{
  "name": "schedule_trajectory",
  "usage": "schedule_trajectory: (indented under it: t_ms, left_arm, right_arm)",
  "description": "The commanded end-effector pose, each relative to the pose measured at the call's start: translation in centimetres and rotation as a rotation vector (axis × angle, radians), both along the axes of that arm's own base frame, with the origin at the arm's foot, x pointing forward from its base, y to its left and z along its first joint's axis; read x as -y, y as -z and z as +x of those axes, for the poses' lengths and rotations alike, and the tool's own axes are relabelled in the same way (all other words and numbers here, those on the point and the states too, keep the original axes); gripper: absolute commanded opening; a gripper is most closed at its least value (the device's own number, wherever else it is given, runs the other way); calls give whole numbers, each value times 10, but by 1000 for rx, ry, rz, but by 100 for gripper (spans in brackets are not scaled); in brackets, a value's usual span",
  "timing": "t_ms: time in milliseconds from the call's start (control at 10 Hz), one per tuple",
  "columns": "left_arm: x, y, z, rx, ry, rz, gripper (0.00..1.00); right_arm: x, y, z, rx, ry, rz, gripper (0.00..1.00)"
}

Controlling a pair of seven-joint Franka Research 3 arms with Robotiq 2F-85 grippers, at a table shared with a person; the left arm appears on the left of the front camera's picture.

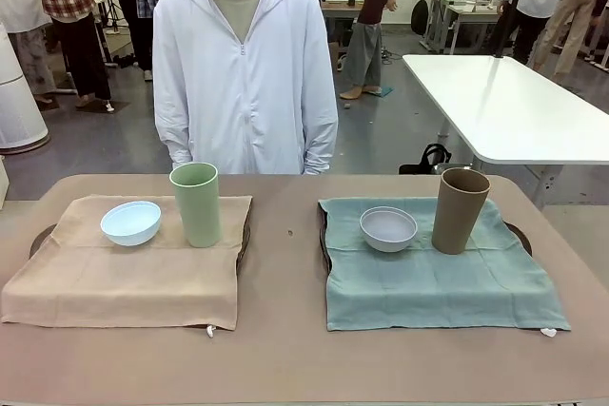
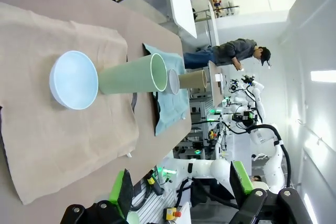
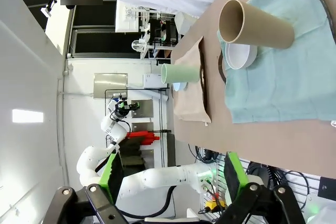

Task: Set up a tray with a mat and arrange the tableware.
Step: Place the Picnic Bowl and Reusable plastic cup back onto the Handle tray in front of the human's position.

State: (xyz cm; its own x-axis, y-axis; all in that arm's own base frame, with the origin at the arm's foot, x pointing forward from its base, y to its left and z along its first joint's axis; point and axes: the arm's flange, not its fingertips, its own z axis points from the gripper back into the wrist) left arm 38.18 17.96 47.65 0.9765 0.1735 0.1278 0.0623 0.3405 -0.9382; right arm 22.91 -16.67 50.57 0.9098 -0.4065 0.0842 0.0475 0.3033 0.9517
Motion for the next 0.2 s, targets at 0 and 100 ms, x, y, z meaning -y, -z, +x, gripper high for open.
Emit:
schedule_trajectory:
  t_ms: [0,100]
  left_arm:
    - [0,-1,-1,6,-11,-20,98]
    - [0,-1,-1,6,-11,-20,98]
  right_arm:
    - [1,-3,2,27,-5,18,100]
    - [1,-3,2,27,-5,18,100]
